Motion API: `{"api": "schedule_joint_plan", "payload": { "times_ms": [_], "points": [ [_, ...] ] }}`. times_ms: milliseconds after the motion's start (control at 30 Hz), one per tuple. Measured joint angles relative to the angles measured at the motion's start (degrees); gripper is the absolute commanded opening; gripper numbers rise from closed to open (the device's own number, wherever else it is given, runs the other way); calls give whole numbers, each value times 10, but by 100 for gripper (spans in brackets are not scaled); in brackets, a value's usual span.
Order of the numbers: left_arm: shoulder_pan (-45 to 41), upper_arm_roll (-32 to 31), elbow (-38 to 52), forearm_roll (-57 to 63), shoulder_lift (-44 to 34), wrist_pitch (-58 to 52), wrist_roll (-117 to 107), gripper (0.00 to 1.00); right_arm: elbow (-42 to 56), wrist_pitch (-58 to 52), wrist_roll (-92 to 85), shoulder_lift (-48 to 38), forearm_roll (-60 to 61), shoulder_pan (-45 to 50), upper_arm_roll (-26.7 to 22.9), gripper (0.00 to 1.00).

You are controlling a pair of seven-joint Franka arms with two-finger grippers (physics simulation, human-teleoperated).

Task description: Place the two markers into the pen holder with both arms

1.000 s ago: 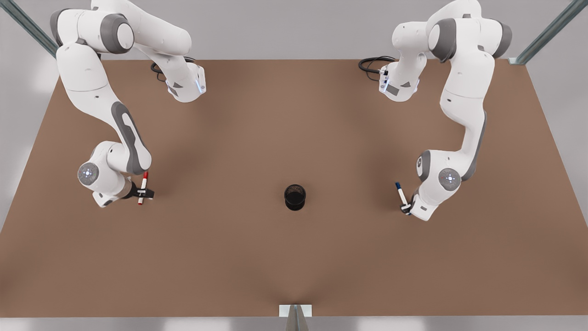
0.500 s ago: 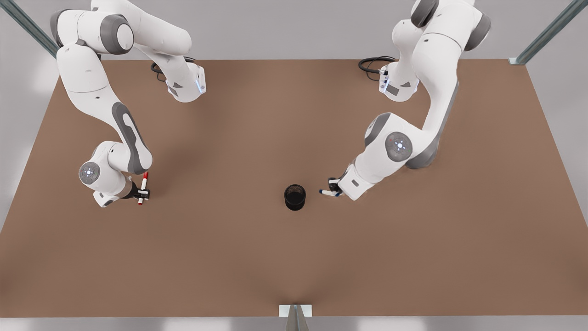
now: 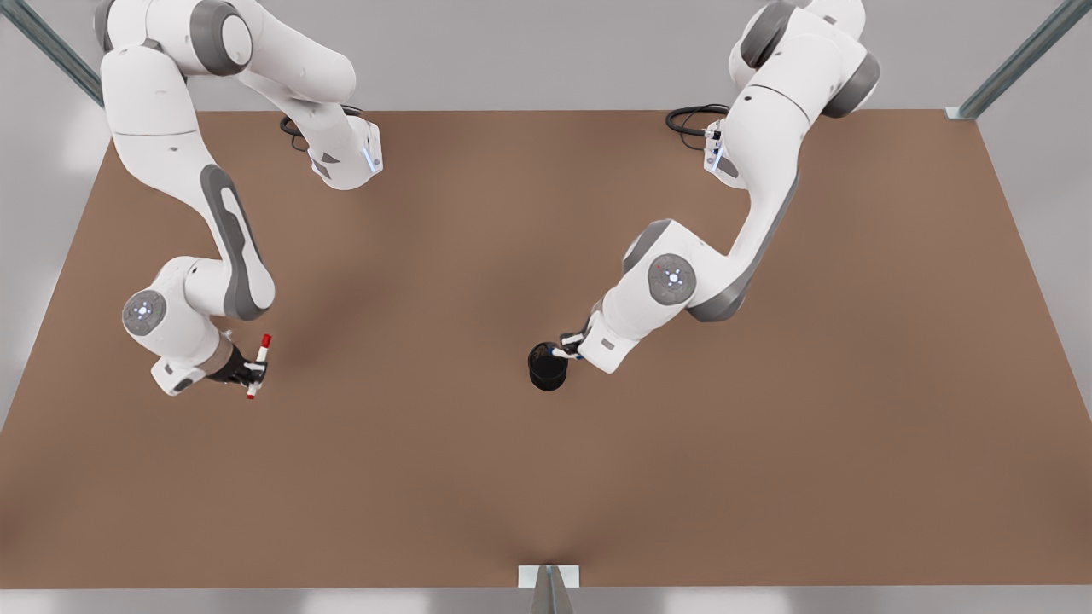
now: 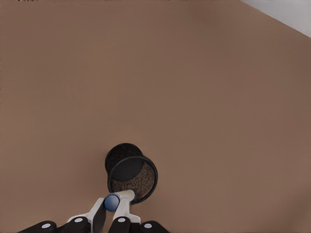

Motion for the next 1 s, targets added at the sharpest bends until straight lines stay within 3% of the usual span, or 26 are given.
{"api": "schedule_joint_plan", "payload": {
  "times_ms": [200, 233, 267, 400, 500, 600, 700, 833, 1000],
  "points": [
    [-14, 0, -1, 27, 37, 21, -41, 21, 77, -84, 10, -80, 3, 2, 93, 21],
    [-17, 0, -1, 28, 40, 24, -45, 88, 95, -96, 14, -82, 4, 2, 112, 21],
    [-20, 0, -1, 26, 41, 27, -48, 100, 111, -107, 20, -84, 4, 1, 134, 21],
    [47, -4, 0, 16, 22, -10, -30, 100, 184, -148, 52, -83, 4, 8, 230, 21],
    [186, -1, 12, 21, -14, -114, 27, 100, 198, -162, 82, -79, -19, 63, 251, 21],
    [236, 19, 26, 49, -72, -209, 80, 100, 258, -163, 131, -20, -70, 156, 253, 21],
    [235, 39, 29, 69, -144, -278, 124, 100, 290, -141, 188, 35, -122, 207, 251, 21],
    [159, 112, 32, 93, -190, -344, 174, 100, 340, -94, 252, 91, -172, 238, 246, 21],
    [152, 128, 36, 90, -185, -382, 222, 100, 381, -31, 313, 141, -233, 258, 245, 21]
  ]
}}
